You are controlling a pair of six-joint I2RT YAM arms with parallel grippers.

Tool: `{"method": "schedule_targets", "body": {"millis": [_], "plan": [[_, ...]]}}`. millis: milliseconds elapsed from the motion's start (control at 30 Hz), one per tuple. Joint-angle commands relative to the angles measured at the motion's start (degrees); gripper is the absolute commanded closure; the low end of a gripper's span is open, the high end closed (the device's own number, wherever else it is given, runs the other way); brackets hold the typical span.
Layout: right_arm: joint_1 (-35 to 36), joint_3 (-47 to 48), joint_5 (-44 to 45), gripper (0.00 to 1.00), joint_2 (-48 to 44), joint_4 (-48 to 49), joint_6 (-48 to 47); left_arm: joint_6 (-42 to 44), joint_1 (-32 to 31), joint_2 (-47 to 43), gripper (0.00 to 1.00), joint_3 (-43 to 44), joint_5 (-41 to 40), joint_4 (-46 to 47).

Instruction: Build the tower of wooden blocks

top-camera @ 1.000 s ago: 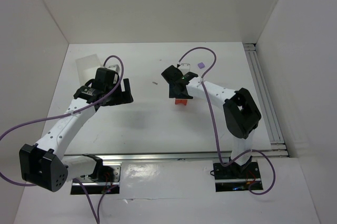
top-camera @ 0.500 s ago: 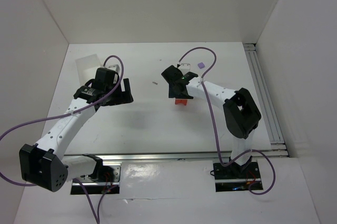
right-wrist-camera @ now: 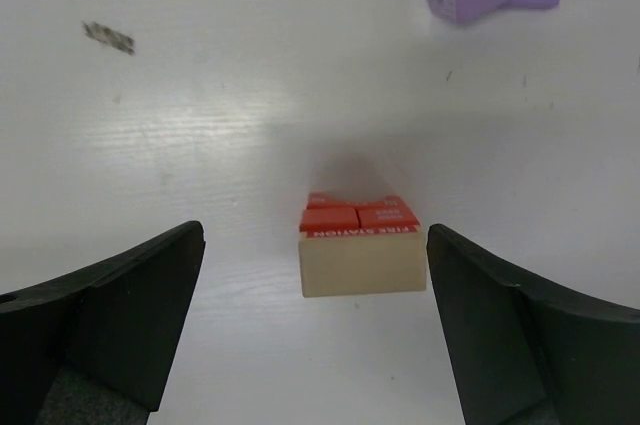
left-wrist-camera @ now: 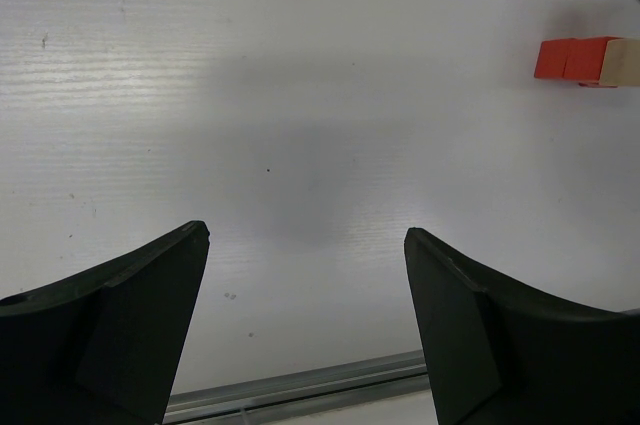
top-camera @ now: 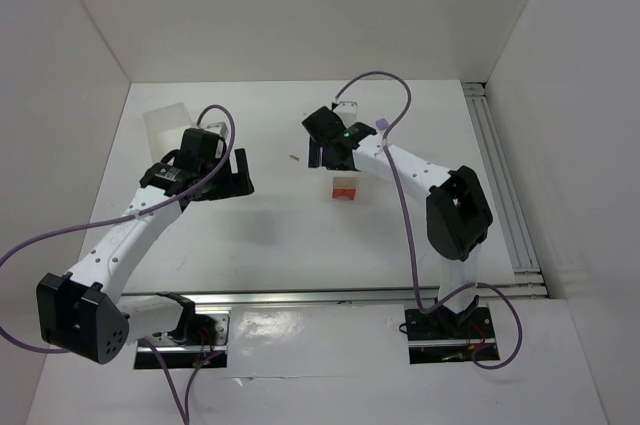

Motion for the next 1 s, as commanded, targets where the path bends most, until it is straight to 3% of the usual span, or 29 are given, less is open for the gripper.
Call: {"method": "schedule_targets", "body": {"millis": [0, 100, 200, 300, 367, 667, 967], "plan": [[-1.81, 6.01, 3.80, 0.01, 0.26, -0.91, -2.24, -0.21, -0.16, -0.44, 0.08, -0.24, 0.64, 1.66], [-5.68, 7.95, 3.81, 0.01, 0.26, -0.12, -3.83, -0.21, -0.16, -0.44, 0.08, -0.24, 0.12, 1.66], [-10.77, 7.25, 0.49, 0.07, 0.26, 3.22, -6.28, -0.21, -0.16, -0.44, 0.08, 0.28, 0.11, 1.66], [-15.43, 5.93, -4.86, 0.25, 0.96, 6.81, -10.22, -0.21, -0.16, -0.44, 0.08, 0.28, 0.11, 1.66], [-17.71, 5.40, -7.17, 0.29, 2.71, 8.05, -11.82, -0.21, -0.16, 0.09, 0.08, 0.81, -0.41, 1.66], [-19.40, 6.55, -17.27, 0.10, 7.63, 12.18, -24.56, -0.21, -0.16, 0.62, 0.08, 0.28, -1.56, 1.66], [-20.01, 0.39, -17.72, 0.12, 9.30, 21.24, -32.74, -0.21, -0.16, 2.28, 0.08, 0.28, -1.56, 1.66]]}}
